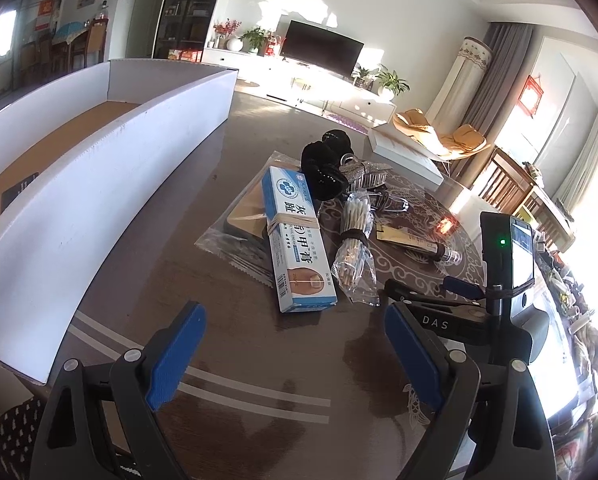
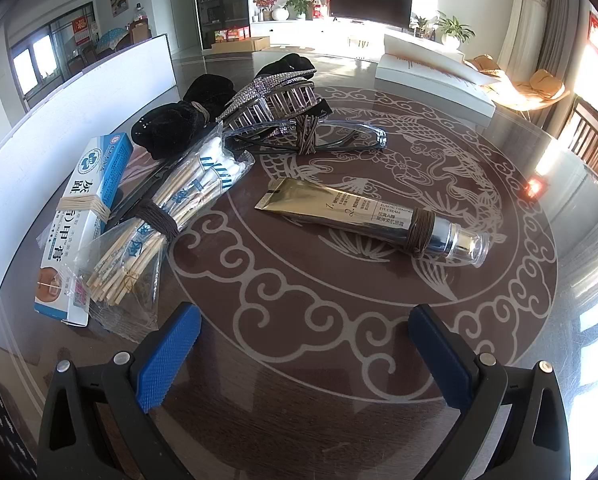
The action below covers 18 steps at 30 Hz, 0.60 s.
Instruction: Organize objects
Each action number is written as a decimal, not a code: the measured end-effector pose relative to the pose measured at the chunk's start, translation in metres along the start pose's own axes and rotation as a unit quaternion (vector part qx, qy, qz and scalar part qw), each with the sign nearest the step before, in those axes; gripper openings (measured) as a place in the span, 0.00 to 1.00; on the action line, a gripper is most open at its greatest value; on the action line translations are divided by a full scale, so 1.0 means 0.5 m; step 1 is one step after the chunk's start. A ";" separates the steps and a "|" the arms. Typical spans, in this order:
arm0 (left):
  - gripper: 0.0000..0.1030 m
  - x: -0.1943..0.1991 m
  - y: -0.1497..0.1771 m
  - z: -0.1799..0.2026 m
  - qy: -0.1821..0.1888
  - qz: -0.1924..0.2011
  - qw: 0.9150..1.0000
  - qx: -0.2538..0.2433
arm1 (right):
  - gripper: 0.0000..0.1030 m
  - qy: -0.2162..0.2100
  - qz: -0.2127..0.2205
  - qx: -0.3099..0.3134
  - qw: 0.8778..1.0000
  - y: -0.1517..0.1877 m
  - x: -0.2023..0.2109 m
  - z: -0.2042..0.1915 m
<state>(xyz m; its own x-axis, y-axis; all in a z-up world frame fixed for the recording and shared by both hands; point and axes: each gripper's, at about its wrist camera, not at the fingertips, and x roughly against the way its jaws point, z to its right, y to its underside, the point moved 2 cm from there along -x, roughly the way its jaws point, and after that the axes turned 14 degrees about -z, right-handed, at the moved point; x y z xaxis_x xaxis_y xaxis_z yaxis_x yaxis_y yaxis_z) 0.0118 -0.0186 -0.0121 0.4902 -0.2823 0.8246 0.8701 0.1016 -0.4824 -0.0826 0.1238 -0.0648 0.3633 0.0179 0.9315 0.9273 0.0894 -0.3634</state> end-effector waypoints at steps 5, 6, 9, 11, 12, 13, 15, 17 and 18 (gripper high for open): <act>0.89 -0.003 0.001 -0.002 0.000 -0.002 1.000 0.002 | 1.00 0.000 0.000 0.000 1.000 0.000 0.000 0.000; 0.89 -0.004 0.000 -0.002 0.001 -0.002 1.000 0.002 | 1.00 0.000 0.000 0.000 1.000 0.000 0.000 0.000; 0.89 -0.006 0.000 -0.001 -0.001 -0.003 1.000 0.002 | 1.00 0.000 0.000 0.000 1.000 0.001 0.000 0.000; 0.89 -0.007 0.000 0.001 -0.002 -0.005 1.000 0.001 | 1.00 0.000 0.000 0.000 1.000 0.000 0.000 0.000; 0.89 -0.007 0.000 0.002 -0.003 -0.004 1.000 0.000 | 1.00 0.000 0.000 0.000 1.000 0.000 0.000 0.000; 0.89 -0.007 0.000 0.002 -0.004 -0.003 1.000 0.000 | 1.00 0.000 0.000 0.000 1.000 0.000 0.000 0.000; 0.89 -0.007 0.000 0.001 -0.002 -0.004 1.000 0.001 | 1.00 0.000 0.000 0.000 1.000 0.000 0.000 0.000; 0.89 -0.009 -0.001 -0.001 0.001 -0.005 1.000 0.004 | 1.00 0.000 0.000 0.000 1.000 0.000 0.000 0.000; 0.89 -0.009 -0.001 -0.002 0.004 -0.005 1.000 0.005 | 1.00 0.000 0.000 0.000 1.000 0.000 0.000 0.000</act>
<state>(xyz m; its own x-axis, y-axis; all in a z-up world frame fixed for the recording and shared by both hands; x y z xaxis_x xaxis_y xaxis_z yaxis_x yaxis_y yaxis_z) 0.0092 -0.0182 -0.0159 0.4808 -0.2903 0.8274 0.8756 0.1088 -0.4707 -0.0826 0.1237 -0.0649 0.3634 0.0180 0.9315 0.9273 0.0890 -0.3635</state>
